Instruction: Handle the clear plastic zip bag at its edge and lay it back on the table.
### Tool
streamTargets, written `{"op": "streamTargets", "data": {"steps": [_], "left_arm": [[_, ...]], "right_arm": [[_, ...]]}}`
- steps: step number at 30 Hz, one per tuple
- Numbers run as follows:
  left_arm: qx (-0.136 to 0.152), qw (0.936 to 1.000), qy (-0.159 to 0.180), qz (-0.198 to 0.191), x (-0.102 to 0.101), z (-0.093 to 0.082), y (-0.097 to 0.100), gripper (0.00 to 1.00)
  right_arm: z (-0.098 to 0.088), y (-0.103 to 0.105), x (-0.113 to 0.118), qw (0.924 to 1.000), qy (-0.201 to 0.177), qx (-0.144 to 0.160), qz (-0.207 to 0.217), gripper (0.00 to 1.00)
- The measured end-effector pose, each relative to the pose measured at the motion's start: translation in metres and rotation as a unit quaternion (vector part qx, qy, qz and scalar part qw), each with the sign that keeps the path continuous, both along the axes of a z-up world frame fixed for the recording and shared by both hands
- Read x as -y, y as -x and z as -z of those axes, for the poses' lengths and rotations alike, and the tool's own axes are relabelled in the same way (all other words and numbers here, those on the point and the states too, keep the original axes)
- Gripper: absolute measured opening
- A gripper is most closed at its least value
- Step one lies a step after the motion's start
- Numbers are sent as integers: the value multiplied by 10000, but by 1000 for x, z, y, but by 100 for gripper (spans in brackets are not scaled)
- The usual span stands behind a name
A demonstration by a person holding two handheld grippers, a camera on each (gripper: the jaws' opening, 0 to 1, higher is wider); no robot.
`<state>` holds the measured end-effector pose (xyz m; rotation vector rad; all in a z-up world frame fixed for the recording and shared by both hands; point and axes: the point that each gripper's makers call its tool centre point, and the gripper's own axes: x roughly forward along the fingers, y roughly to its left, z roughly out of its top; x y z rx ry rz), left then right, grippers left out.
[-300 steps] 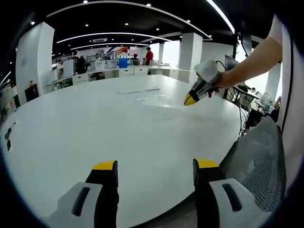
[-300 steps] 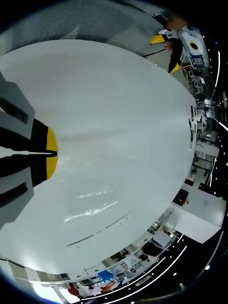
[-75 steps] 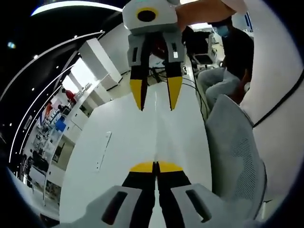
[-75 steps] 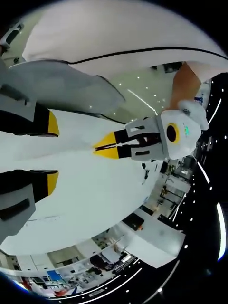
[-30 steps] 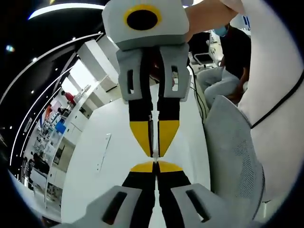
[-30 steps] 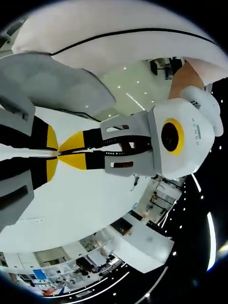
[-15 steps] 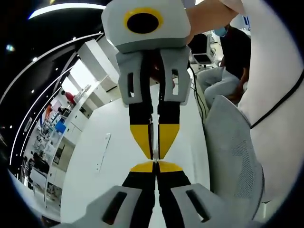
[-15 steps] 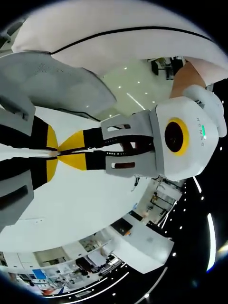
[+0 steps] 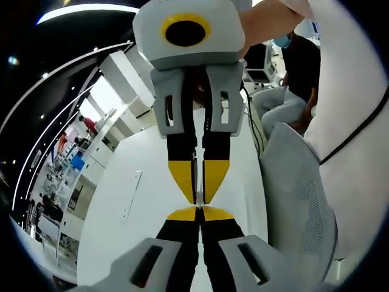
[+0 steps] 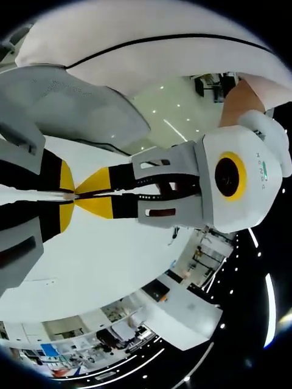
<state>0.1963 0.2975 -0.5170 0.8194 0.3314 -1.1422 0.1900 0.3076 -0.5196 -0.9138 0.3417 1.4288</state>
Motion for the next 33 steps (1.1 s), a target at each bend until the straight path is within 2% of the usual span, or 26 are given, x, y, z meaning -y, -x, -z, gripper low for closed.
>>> {"op": "streamTargets", "data": {"steps": [33], "left_arm": [[29, 9999, 74, 81, 2, 1, 3, 0]], "right_arm": [[2, 2, 6, 9999, 106, 68, -7, 0]]}}
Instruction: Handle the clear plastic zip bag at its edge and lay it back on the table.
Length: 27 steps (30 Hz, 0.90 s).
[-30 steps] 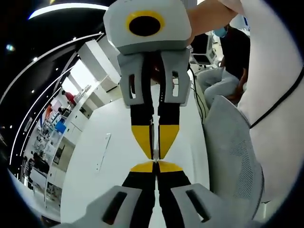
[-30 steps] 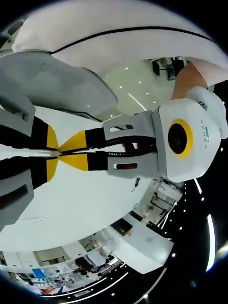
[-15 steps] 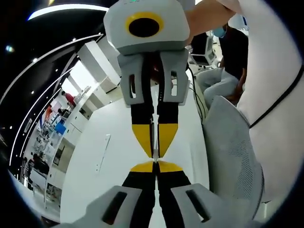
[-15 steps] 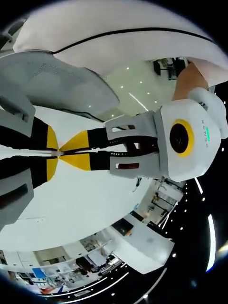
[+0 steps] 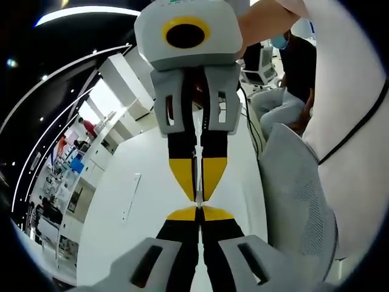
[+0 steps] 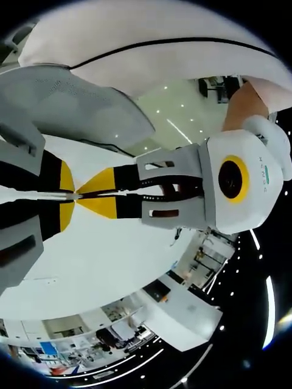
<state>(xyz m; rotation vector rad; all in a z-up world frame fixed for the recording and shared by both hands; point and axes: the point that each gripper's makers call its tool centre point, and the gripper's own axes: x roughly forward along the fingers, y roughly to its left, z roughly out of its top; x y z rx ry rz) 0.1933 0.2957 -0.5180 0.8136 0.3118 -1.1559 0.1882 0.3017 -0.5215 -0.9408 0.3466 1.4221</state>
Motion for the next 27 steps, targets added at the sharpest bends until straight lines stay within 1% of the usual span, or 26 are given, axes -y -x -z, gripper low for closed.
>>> {"op": "streamTargets", "data": {"steps": [27], "left_arm": [[23, 10000, 74, 7, 0, -4, 2, 0]], "right_arm": [[-1, 0, 3, 10000, 12, -5, 71, 0]]}}
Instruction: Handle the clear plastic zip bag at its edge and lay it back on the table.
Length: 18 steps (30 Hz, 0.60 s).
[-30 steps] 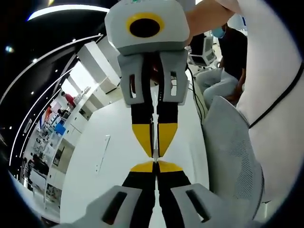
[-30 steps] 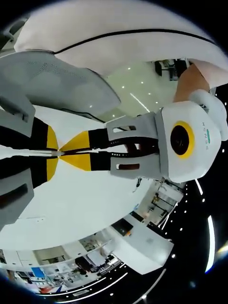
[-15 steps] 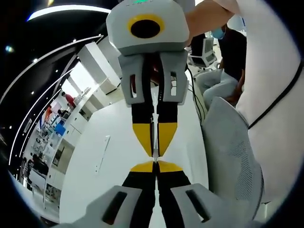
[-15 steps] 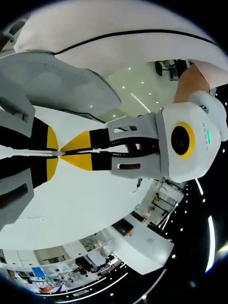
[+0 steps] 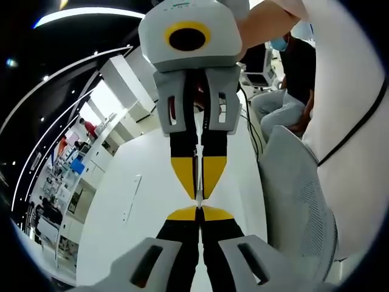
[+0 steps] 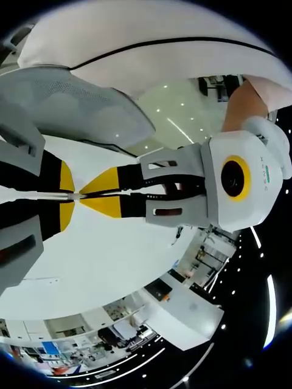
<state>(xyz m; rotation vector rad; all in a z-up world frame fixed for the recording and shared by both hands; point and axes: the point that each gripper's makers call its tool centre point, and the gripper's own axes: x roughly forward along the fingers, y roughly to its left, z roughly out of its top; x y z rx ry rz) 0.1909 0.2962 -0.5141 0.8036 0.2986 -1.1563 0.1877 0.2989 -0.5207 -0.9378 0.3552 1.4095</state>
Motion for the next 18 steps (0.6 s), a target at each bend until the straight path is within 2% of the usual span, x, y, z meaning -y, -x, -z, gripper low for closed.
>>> {"op": "streamTargets", "data": {"steps": [18], "left_arm": [[29, 10000, 23, 24, 1, -2, 1, 0]], "right_arm": [[-1, 1, 3, 10000, -1, 9, 23, 0]]}}
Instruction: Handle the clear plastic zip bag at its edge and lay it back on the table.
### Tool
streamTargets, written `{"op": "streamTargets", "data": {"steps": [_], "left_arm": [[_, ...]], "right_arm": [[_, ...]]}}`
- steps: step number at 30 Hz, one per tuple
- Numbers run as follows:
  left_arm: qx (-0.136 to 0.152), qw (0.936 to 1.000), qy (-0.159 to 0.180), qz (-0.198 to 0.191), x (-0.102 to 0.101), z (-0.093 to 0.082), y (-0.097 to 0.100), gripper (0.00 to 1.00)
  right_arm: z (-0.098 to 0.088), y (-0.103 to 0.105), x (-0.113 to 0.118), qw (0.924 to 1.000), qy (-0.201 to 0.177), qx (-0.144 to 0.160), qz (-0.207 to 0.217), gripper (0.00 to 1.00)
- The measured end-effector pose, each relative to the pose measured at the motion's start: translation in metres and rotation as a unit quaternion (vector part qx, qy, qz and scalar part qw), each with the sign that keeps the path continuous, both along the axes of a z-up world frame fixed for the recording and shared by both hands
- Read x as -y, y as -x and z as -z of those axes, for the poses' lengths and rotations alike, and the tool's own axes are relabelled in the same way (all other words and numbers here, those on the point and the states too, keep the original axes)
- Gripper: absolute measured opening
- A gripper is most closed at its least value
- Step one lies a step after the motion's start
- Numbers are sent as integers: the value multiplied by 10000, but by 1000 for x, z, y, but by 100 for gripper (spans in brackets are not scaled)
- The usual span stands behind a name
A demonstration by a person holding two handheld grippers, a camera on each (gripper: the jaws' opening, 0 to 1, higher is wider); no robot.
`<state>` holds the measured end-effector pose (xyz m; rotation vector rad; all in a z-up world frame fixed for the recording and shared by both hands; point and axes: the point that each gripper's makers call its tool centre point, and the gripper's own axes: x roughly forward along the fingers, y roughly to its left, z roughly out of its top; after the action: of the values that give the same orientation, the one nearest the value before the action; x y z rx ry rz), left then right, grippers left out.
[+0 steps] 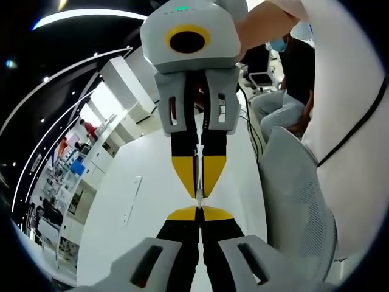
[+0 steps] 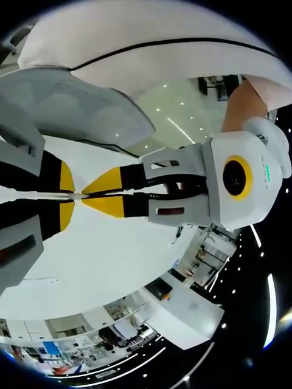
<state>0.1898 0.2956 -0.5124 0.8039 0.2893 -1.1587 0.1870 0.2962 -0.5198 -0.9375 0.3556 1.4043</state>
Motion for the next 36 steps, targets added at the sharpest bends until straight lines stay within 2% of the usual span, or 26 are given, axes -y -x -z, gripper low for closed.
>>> {"op": "streamTargets", "data": {"steps": [31, 33, 34, 36], "left_arm": [[-35, 10000, 12, 21, -1, 1, 2, 0], [45, 10000, -37, -29, -4, 0, -2, 0], [-56, 10000, 41, -39, -4, -1, 0, 0], [-20, 10000, 43, -31, -4, -2, 0, 0]], "right_arm": [[2, -1, 8, 10000, 55, -8, 56, 0], [3, -1, 9, 10000, 70, 64, -16, 0], [4, 1, 12, 9999, 53, -77, 112, 0], [2, 2, 11, 10000, 64, 46, 33, 0]]}}
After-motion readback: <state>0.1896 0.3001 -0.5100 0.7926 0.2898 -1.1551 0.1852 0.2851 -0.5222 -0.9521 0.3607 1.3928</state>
